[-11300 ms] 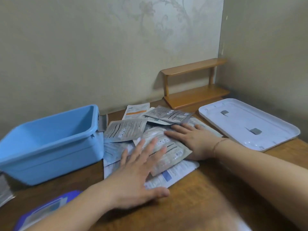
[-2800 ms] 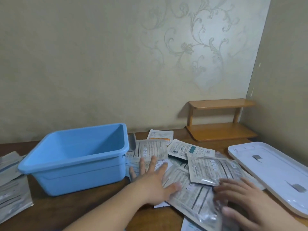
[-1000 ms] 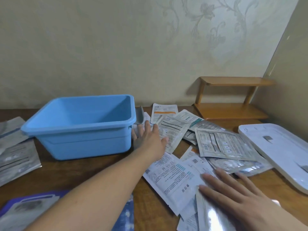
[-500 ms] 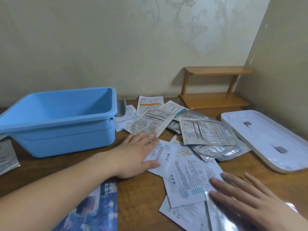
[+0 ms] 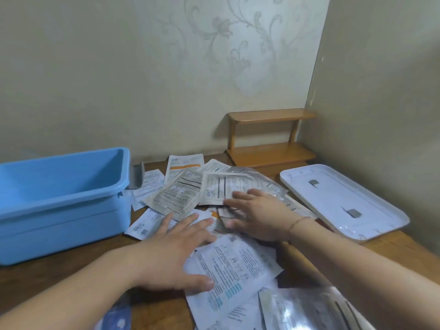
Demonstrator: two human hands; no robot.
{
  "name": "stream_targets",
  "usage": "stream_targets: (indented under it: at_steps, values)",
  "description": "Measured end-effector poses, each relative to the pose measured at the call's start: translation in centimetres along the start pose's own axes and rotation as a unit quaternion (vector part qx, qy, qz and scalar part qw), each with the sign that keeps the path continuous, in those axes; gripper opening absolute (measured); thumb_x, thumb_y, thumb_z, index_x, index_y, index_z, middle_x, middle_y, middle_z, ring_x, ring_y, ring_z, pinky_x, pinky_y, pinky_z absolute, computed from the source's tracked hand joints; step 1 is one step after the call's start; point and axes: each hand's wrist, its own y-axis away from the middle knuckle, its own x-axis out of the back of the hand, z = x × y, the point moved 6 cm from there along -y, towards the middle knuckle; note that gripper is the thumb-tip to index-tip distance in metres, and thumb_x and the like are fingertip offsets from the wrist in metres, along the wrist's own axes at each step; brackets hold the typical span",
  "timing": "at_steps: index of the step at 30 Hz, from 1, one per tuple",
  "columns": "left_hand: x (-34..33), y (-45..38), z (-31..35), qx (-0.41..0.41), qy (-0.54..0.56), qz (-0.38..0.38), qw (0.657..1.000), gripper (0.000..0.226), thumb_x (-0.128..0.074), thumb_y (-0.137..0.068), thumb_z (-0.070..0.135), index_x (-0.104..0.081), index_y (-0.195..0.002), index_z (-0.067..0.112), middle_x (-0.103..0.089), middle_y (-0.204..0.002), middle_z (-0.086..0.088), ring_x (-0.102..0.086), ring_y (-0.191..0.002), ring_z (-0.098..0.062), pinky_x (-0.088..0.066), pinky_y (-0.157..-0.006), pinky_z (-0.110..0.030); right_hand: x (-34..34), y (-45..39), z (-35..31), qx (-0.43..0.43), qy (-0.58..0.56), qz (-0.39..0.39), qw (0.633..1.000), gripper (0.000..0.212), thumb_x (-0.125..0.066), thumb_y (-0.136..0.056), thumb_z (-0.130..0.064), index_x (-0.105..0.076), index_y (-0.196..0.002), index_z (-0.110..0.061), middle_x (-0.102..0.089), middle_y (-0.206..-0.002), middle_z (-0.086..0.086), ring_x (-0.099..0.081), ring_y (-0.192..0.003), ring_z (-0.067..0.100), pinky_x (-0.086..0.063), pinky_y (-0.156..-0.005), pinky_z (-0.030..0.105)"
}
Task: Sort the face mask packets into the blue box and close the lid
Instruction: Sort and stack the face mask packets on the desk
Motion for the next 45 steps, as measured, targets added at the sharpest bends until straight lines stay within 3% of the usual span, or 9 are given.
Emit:
stream_targets:
  at_steps: [4, 7, 11, 16, 19, 22, 30, 39, 45]
  values:
    - [2.9, 1.0, 0.2, -0.059, 0.149, 0.33, 0.93, 0.01, -0.053, -0.077, 0.038, -0.053, -0.087, 0.037, -0.056, -0.108, 0.027, -0.055, -0.112, -0.005, -0.049, -0.092, -0.031, 0.8, -2.1, -4.8, 0.048, 0.027, 0.127, 0.99, 0.035, -0.035, -0.1, -0.048, -0.062, -0.12, -0.039, -0.065, -0.117, -0.011, -0.053, -0.108, 0.023, -0.041, -0.078, 0.032]
    - [5.5, 1.0, -1.6, -0.009, 0.279, 0.496, 0.822, 0.008, -0.051, -0.078, 0.03, -0.058, -0.075, 0.03, -0.062, -0.081, 0.014, -0.061, -0.083, -0.011, -0.052, -0.076, -0.03, 0.4, -1.4, -8.6, 0.132, 0.033, 0.181, 0.974, 0.039, -0.031, -0.097, -0.037, -0.068, -0.109, -0.031, -0.07, -0.096, 0.0, -0.057, -0.093, 0.027, -0.037, -0.065, 0.032]
    - [6.8, -4.1, -0.9, -0.001, 0.31, 0.31, 0.899, 0.038, -0.054, -0.081, 0.067, -0.066, -0.107, 0.042, -0.059, -0.125, 0.027, -0.049, -0.123, 0.002, -0.039, -0.107, -0.032, -1.6, -0.2, -10.8, 0.209, -0.001, 0.167, 0.963, 0.036, -0.038, -0.087, -0.029, -0.072, -0.096, -0.018, -0.07, -0.084, 0.012, -0.06, -0.087, 0.035, -0.045, -0.07, 0.041]
    - [3.1, -6.8, -1.7, 0.086, 0.119, 0.022, 0.989, 0.08, -0.005, -0.077, 0.082, -0.021, -0.15, 0.052, 0.001, -0.162, 0.024, 0.013, -0.148, -0.004, 0.01, -0.12, -0.049, 0.7, 4.0, -9.2, 0.306, -0.181, 0.138, 0.924, 0.036, -0.061, -0.08, -0.018, -0.071, -0.115, -0.023, -0.072, -0.112, -0.002, -0.063, -0.11, 0.015, -0.047, -0.099, 0.033]
    - [2.1, -5.9, -2.7, 0.112, 0.07, 0.036, 0.991, 0.08, -0.011, -0.076, 0.084, -0.011, -0.15, 0.053, 0.008, -0.162, 0.021, 0.015, -0.149, -0.008, 0.008, -0.119, -0.055, 2.8, 4.7, -3.0, 0.153, -0.239, 0.241, 0.928, 0.03, -0.057, -0.088, -0.023, -0.069, -0.115, -0.028, -0.071, -0.107, -0.011, -0.063, -0.098, 0.002, -0.051, -0.087, 0.023]
    - [2.0, -5.4, -3.1, 0.157, 0.023, 0.059, 0.986, 0.082, -0.026, -0.078, 0.087, -0.018, -0.147, 0.044, 0.002, -0.164, 0.013, 0.011, -0.151, -0.018, 0.004, -0.119, -0.057, 0.7, 3.2, 1.5, -0.005, -0.128, 0.085, 0.988, 0.052, -0.04, -0.099, -0.05, -0.035, -0.147, -0.031, -0.038, -0.15, -0.015, -0.029, -0.142, 0.008, -0.028, -0.116, 0.033]
    - [2.9, -5.4, -3.7, 0.269, 0.012, 0.142, 0.952, 0.081, -0.033, -0.087, 0.074, -0.024, -0.149, 0.023, -0.019, -0.162, -0.002, -0.007, -0.15, -0.029, -0.014, -0.119, -0.055, -1.1, 7.3, 3.2, 0.041, 0.015, 0.052, 0.998, 0.059, -0.023, -0.093, -0.071, -0.039, -0.143, -0.044, -0.021, -0.156, -0.025, 0.012, -0.147, 0.005, 0.008, -0.118, 0.031]
    - [3.5, -6.8, -2.2, 0.201, -0.062, 0.182, 0.961, 0.052, -0.038, -0.102, 0.026, -0.029, -0.149, 0.046, -0.014, -0.164, 0.007, -0.002, -0.151, -0.023, -0.001, -0.12, -0.053, 2.2, 7.8, 2.6, 0.063, 0.021, 0.225, 0.972, 0.054, -0.033, -0.095, -0.062, -0.071, -0.074, -0.03, -0.069, -0.107, -0.017, -0.056, -0.122, 0.012, -0.05, -0.096, 0.033]
    - [2.7, -6.0, -3.7, 0.302, -0.066, 0.134, 0.941, 0.073, -0.018, -0.09, 0.072, -0.016, -0.154, 0.036, -0.013, -0.164, -0.001, -0.007, -0.149, -0.033, -0.009, -0.114, -0.063, -0.1, -1.8, 1.8, -0.003, -0.082, -0.01, 0.997, 0.058, -0.032, -0.098, -0.057, -0.021, -0.152, -0.036, -0.013, -0.161, -0.016, -0.003, -0.15, 0.013, -0.012, -0.121, 0.047]
